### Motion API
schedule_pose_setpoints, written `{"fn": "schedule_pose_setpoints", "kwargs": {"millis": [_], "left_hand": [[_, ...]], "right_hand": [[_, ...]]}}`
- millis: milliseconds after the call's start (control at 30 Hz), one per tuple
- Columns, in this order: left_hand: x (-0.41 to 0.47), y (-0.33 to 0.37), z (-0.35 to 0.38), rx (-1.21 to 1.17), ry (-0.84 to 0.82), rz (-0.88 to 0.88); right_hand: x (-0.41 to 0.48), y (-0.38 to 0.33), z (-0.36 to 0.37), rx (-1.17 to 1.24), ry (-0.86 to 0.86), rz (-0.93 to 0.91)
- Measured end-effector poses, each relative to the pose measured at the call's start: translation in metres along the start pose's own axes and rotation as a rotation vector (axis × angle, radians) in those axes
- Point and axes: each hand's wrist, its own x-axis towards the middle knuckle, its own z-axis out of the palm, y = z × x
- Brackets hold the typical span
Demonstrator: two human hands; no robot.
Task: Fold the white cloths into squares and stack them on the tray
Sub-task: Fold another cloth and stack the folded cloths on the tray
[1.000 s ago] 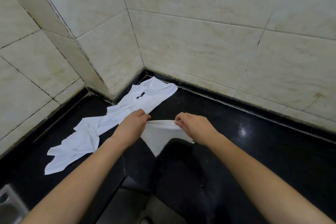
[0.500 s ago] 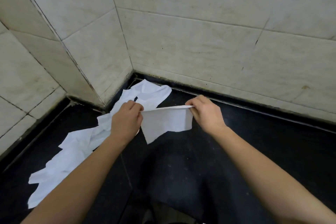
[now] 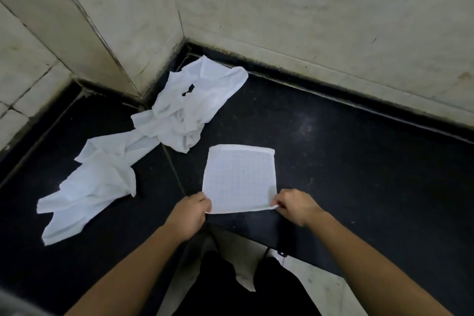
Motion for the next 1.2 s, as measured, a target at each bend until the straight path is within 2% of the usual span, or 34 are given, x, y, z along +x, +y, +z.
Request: {"fn": "schedule_pose_setpoints", "kwargs": {"millis": [200, 267, 367, 500, 667, 867, 1200], "left_hand": [[-0.007, 0.007, 0.007, 0.018, -0.187, -0.027], [0.001, 0.008, -0.002, -0.005, -0.176, -0.07], [0.017, 0.01, -0.021, -0.186, 0.033, -0.251], [0.048, 0.011, -0.038, -0.583, 0.246, -0.577], [0.08, 0.0, -0.036, -0.962, 0.453, -0.817], [0.103, -0.007, -0.021, -1.014, 0.554, -0.867], [0.125, -0.018, -0.005, -0.827, 0.61, -0.856]], "right_hand": [[-0.01, 0.009, 0.014, 0.087, -0.045, 0.012], [-0.01, 0.012, 0.009, 0.179, -0.032, 0.038], [-0.005, 0.014, -0.005, 0.391, 0.133, 0.126], [0.018, 0.012, -0.022, 0.754, 0.344, 0.276], [0.056, 0.007, -0.031, 1.026, 0.456, 0.361], [0.076, 0.007, -0.022, 0.976, 0.505, 0.417], [0.089, 0.008, -0.017, 0.752, 0.571, 0.456]]}}
